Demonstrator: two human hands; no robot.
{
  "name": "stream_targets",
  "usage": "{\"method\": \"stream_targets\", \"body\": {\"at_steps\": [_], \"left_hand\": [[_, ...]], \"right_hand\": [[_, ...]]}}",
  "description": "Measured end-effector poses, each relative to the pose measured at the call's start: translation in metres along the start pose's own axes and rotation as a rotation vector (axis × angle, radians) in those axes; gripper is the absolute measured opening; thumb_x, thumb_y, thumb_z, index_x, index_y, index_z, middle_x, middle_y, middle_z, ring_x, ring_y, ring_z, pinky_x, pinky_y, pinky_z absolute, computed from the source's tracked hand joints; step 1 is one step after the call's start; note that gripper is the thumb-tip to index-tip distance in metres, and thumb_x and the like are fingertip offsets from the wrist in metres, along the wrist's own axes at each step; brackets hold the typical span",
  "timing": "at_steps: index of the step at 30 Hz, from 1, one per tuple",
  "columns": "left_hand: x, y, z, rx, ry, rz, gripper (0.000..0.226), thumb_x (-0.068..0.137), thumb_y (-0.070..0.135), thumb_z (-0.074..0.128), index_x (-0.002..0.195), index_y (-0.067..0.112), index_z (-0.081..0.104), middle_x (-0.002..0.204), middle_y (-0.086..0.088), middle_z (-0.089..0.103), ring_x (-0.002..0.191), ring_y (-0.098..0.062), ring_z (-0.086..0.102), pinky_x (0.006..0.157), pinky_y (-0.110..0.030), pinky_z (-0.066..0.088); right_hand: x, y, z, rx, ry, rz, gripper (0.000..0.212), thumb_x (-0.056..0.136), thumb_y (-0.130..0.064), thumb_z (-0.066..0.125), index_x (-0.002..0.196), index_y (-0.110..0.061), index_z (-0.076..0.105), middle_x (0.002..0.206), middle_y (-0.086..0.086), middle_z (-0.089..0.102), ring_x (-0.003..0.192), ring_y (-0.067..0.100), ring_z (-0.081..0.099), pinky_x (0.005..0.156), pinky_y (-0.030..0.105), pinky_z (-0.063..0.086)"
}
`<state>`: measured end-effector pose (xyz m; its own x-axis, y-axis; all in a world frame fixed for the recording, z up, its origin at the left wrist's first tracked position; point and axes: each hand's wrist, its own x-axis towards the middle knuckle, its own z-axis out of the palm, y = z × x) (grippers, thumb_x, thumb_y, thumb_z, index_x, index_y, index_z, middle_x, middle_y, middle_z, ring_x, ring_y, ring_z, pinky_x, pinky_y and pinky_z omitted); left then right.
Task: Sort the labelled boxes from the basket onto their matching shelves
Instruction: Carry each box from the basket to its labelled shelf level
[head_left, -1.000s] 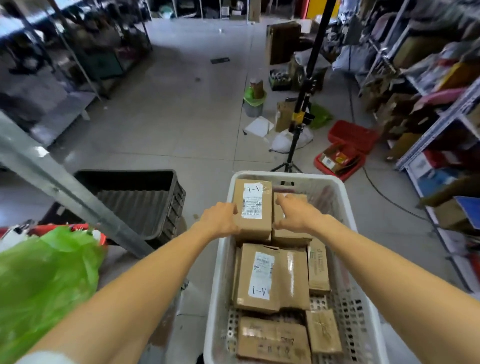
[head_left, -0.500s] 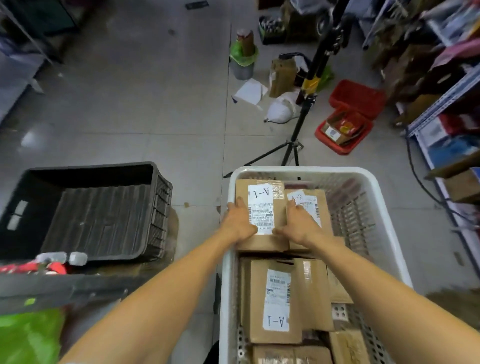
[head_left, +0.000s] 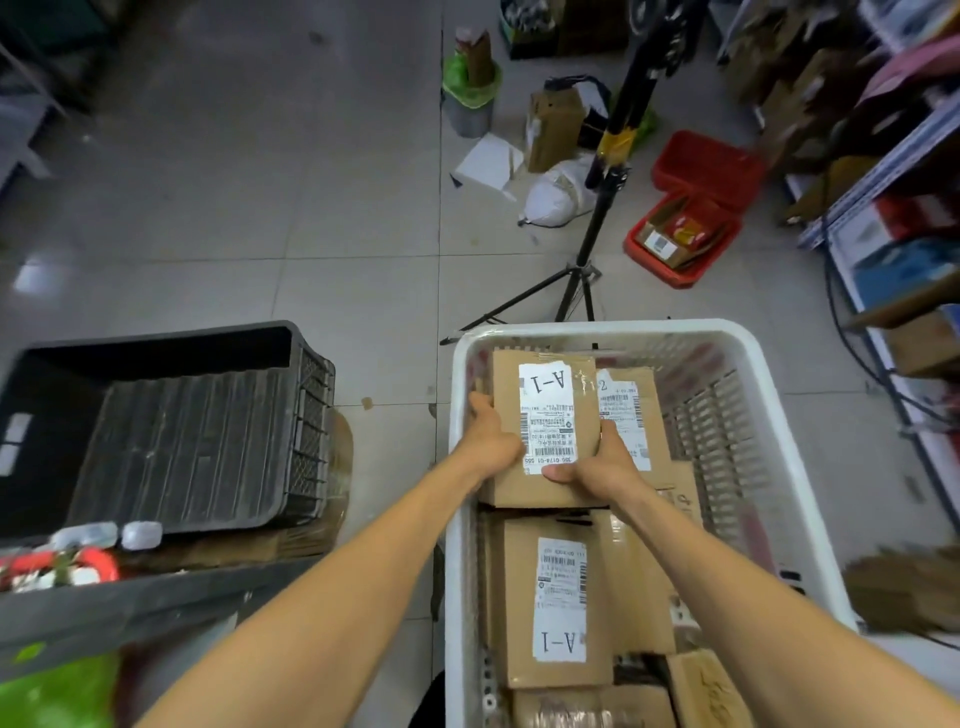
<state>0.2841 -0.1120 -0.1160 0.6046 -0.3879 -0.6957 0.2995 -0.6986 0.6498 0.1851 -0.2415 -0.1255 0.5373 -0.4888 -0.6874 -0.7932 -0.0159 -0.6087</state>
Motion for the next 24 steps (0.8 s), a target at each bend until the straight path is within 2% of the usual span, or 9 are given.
{"method": "stream_targets", "body": {"at_steps": [2, 5, 7, 9, 12, 15, 17, 22, 24], "left_hand": [[-0.006, 0.003, -0.002, 0.003, 0.042, 0.029, 0.074, 0.079, -0.004, 0.067, 0.131, 0.014, 0.017, 0.130, -0.005, 0.041, 0.119, -0.021, 0.046, 0.094, -0.026, 0.042], [-0.024, 0.014, -0.007, 0.021, 0.095, 0.082, 0.098, 0.075, 0.017, 0.079, 0.148, 0.021, 0.013, 0.139, -0.007, 0.029, 0.132, -0.025, 0.032, 0.114, -0.045, 0.029], [-0.041, 0.023, -0.011, -0.058, 0.111, 0.102, 0.091, 0.075, 0.030, 0.078, 0.147, 0.024, 0.023, 0.134, -0.007, 0.032, 0.130, -0.024, 0.033, 0.114, -0.046, 0.029], [-0.060, 0.030, -0.012, -0.160, 0.142, 0.094, 0.087, 0.069, 0.040, 0.080, 0.139, 0.020, 0.032, 0.132, -0.004, 0.038, 0.126, -0.023, 0.043, 0.110, -0.044, 0.038], [-0.094, 0.045, -0.013, -0.272, 0.143, 0.135, 0.092, 0.064, 0.041, 0.084, 0.133, 0.015, 0.028, 0.129, -0.002, 0.050, 0.117, -0.022, 0.055, 0.101, -0.044, 0.047], [-0.131, 0.062, -0.011, -0.331, 0.167, 0.201, 0.080, 0.077, 0.023, 0.079, 0.132, 0.008, 0.023, 0.122, -0.002, 0.054, 0.113, -0.022, 0.058, 0.098, -0.044, 0.049], [-0.152, 0.071, -0.010, -0.375, 0.215, 0.238, 0.080, 0.076, 0.017, 0.080, 0.129, 0.006, 0.022, 0.123, -0.007, 0.056, 0.112, -0.024, 0.059, 0.098, -0.047, 0.049], [-0.199, 0.085, -0.005, -0.413, 0.120, 0.314, 0.036, 0.081, 0.014, 0.075, 0.110, 0.021, 0.054, 0.113, -0.002, 0.067, 0.101, -0.021, 0.065, 0.084, -0.042, 0.054], [-0.214, 0.086, -0.001, -0.387, 0.116, 0.374, 0.038, 0.081, 0.014, 0.074, 0.115, 0.018, 0.058, 0.112, -0.002, 0.070, 0.096, -0.017, 0.068, 0.069, -0.033, 0.055]], "right_hand": [[-0.008, -0.002, -0.004, 0.060, 0.022, -0.027, 0.080, 0.059, -0.002, 0.089, 0.119, -0.014, 0.037, 0.115, 0.000, 0.060, 0.104, 0.019, 0.056, 0.097, 0.035, 0.045], [-0.025, -0.009, -0.015, 0.105, 0.015, -0.078, 0.079, 0.059, -0.002, 0.088, 0.117, -0.015, 0.035, 0.108, -0.001, 0.062, 0.099, 0.018, 0.059, 0.090, 0.033, 0.047], [-0.041, -0.020, -0.025, 0.148, 0.000, -0.114, 0.077, 0.061, -0.007, 0.088, 0.116, -0.016, 0.035, 0.110, 0.001, 0.064, 0.097, 0.019, 0.062, 0.089, 0.038, 0.051], [-0.061, -0.029, -0.037, 0.173, -0.011, -0.162, 0.073, 0.064, -0.014, 0.088, 0.116, -0.016, 0.035, 0.106, -0.001, 0.063, 0.091, 0.014, 0.062, 0.080, 0.035, 0.052], [-0.098, -0.039, -0.055, 0.128, 0.002, -0.277, 0.070, 0.069, -0.014, 0.086, 0.114, -0.017, 0.033, 0.096, -0.012, 0.054, 0.085, 0.003, 0.053, 0.066, 0.018, 0.040], [-0.129, -0.040, -0.076, 0.107, 0.037, -0.367, 0.074, 0.063, -0.014, 0.089, 0.114, -0.020, 0.035, 0.105, -0.009, 0.056, 0.100, 0.012, 0.056, 0.078, 0.025, 0.043], [-0.148, -0.046, -0.090, 0.110, 0.039, -0.425, 0.071, 0.063, -0.015, 0.089, 0.115, -0.021, 0.040, 0.101, -0.013, 0.058, 0.093, 0.006, 0.057, 0.073, 0.023, 0.043], [-0.196, -0.056, -0.122, 0.008, 0.053, -0.587, 0.072, 0.058, -0.026, 0.088, 0.120, -0.030, 0.050, 0.111, -0.012, 0.064, 0.102, 0.011, 0.061, 0.089, 0.036, 0.051], [-0.206, -0.056, -0.131, -0.002, 0.098, -0.630, 0.075, 0.050, -0.030, 0.086, 0.120, -0.032, 0.056, 0.111, -0.012, 0.066, 0.102, 0.013, 0.063, 0.089, 0.041, 0.052]]}}
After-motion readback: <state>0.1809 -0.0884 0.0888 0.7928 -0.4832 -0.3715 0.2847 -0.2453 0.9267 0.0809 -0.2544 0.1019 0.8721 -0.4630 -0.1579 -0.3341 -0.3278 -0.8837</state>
